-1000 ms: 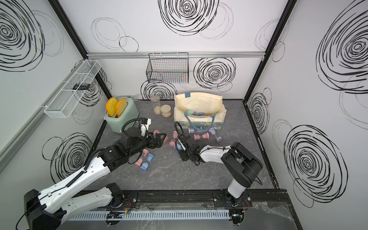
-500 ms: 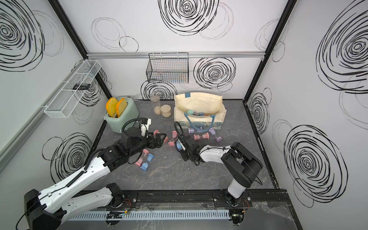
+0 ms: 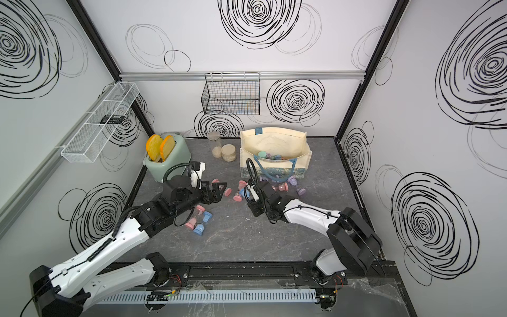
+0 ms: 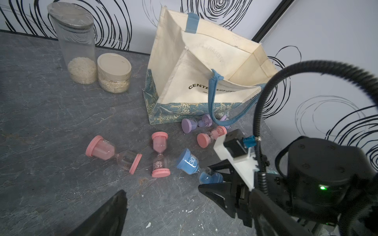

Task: Put the hourglass into the canvas bag
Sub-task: Pick up the hourglass from the center of the board, then place the hourglass in the canvas bag.

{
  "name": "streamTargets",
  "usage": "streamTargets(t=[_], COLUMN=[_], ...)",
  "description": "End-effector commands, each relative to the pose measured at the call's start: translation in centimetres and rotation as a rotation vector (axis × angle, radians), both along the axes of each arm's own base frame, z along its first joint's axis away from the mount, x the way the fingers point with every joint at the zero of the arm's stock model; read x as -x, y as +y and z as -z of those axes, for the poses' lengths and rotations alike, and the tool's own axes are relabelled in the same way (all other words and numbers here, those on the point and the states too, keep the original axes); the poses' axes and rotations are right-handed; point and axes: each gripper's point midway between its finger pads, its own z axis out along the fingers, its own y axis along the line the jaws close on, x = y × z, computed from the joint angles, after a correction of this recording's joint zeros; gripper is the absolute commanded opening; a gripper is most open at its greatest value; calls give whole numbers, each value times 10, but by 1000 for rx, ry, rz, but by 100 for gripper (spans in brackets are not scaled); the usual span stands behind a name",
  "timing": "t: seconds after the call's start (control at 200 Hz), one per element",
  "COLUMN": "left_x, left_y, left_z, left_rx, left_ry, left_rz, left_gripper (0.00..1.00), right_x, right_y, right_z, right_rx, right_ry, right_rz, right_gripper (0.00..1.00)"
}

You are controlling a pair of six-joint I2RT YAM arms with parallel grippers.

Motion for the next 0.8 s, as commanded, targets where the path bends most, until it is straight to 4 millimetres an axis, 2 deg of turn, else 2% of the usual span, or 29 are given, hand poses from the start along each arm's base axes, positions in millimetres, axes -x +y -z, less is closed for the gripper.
streamTargets(t=[0.0,0.265,0.38,0.58,0.67,0.795], left_x=[-3,-8,-11,-17,-19,-21], left_y=[6,2,-6,-22,-28,-37], left_z=[-26,-50,-57,-62,-60,-58], left_rx=[23,45,65,90,92,98], left_ry=[-56,-97,-102,-97,-86,-75], left_rz=[-17,-3,23,69,89,120], left_gripper=[96,96,96,96,96,96], right_x=[-12,-43,-62,-103,-122,-149], right_y=[-3,-32,-49,-79,-90,-100], right_z=[-50,-144,-171,-187,-184,-171], right_rx=[-78,-209,-226,-186,-172,-141], right_ry=[-48,-218,-255,-268,-256,-208], right_rz=[33,132,184,276,304,337], right_gripper=[29,30,31,32,33,36])
